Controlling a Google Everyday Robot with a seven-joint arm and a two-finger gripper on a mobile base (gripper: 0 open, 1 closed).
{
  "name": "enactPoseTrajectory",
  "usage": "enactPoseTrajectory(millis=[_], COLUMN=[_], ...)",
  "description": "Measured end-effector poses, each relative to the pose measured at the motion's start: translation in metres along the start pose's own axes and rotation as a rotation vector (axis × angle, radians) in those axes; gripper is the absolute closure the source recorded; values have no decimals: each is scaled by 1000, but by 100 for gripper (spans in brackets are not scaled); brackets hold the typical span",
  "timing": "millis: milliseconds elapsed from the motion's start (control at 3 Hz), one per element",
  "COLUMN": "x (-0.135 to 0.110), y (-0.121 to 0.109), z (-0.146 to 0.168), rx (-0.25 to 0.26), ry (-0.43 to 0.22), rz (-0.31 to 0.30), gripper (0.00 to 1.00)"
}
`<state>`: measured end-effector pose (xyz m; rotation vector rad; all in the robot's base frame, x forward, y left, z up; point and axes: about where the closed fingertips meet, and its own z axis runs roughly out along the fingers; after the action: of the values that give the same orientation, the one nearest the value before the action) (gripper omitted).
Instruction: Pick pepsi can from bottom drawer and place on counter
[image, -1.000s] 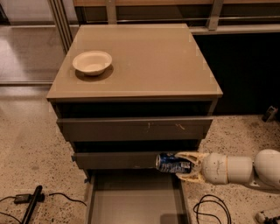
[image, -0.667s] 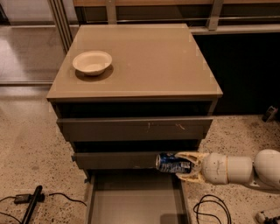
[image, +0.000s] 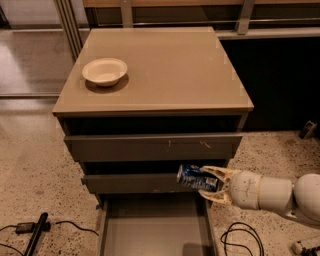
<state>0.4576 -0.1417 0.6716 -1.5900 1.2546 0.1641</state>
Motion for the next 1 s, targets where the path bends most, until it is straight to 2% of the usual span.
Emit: enactPoseTrajectory(millis=[333,667,1000], x=[-18,-32,-48], y=[-27,-51,-70], z=[-13,-27,-40], rx=[82,137,190], ry=[44,32,20], rz=[45,68,21], gripper=[100,100,100])
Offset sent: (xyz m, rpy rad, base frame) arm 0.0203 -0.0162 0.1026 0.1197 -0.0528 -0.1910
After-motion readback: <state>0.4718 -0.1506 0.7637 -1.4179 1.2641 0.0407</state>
